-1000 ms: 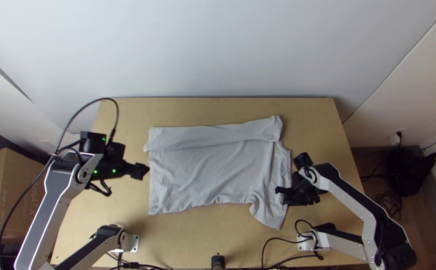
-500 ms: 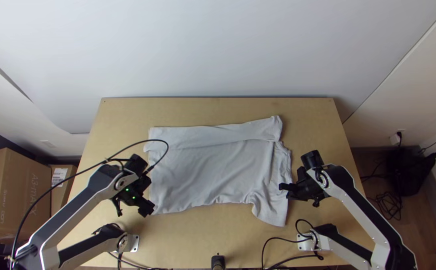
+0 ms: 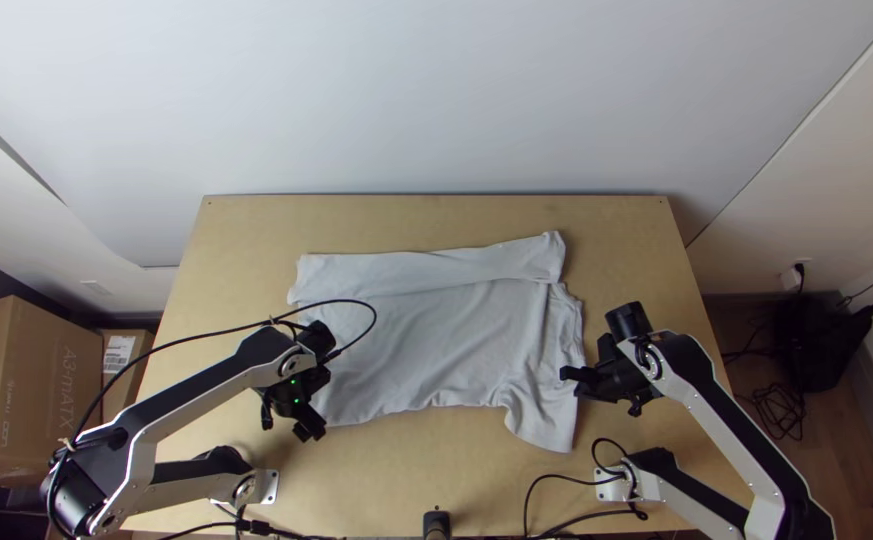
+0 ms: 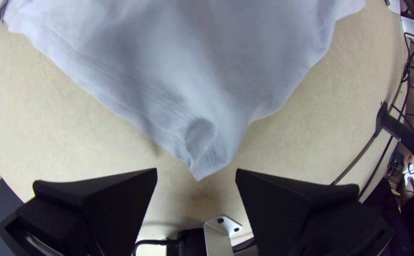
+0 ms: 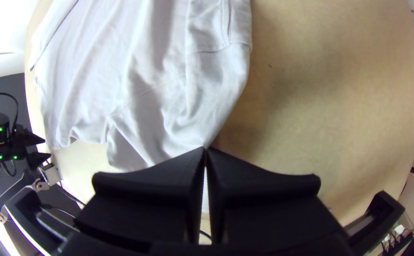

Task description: Fold the t-shirt

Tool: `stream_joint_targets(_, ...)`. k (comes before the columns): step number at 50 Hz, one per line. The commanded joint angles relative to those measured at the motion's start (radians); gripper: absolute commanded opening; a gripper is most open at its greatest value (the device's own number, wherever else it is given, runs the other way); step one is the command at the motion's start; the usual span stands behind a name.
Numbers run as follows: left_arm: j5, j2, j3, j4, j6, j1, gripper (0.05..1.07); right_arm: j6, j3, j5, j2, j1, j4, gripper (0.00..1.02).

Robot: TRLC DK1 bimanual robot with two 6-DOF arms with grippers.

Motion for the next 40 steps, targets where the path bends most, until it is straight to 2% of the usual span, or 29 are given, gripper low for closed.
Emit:
stream_joint_targets(1, 0.011, 0.033, -0.016, 0.023, -0.012, -0.019, 0.84, 0.03, 0.014, -0.006, -0.023, 0.005, -0.017, 0.02)
stream_joint_targets(5, 0.011, 0.039, -0.019, 0.045, -0.012, -0.027, 0.7, 0.038, 0.019, -0.006, -0.039, 0.007, -0.017, 0.02)
stream_joint_targets(9, 0.011, 0.022, -0.027, 0.061, -0.01, -0.033, 0.39, 0.038, 0.02, -0.004, -0.049, 0.003, -0.021, 0.02)
stream_joint_targets(12, 0.009, 0.007, -0.036, 0.066, -0.006, -0.033, 0.07, 0.036, 0.015, -0.003, -0.051, -0.01, -0.023, 0.02)
stream_joint_targets(18, 0.009, -0.044, -0.039, 0.049, 0.024, 0.01, 0.08, -0.006, 0.011, 0.0, -0.045, -0.076, -0.027, 0.02)
stream_joint_targets(31, 0.009, -0.18, -0.056, 0.015, 0.131, 0.188, 0.08, -0.141, 0.015, 0.033, 0.055, -0.297, -0.027, 0.02)
stream_joint_targets(36, 0.009, -0.205, -0.065, 0.005, 0.168, 0.237, 0.08, -0.151, 0.022, 0.076, 0.061, -0.306, -0.027, 0.02)
stream_joint_targets(40, 0.009, -0.214, -0.07, 0.005, 0.189, 0.266, 0.08, -0.149, 0.037, 0.132, 0.061, -0.293, -0.027, 0.02)
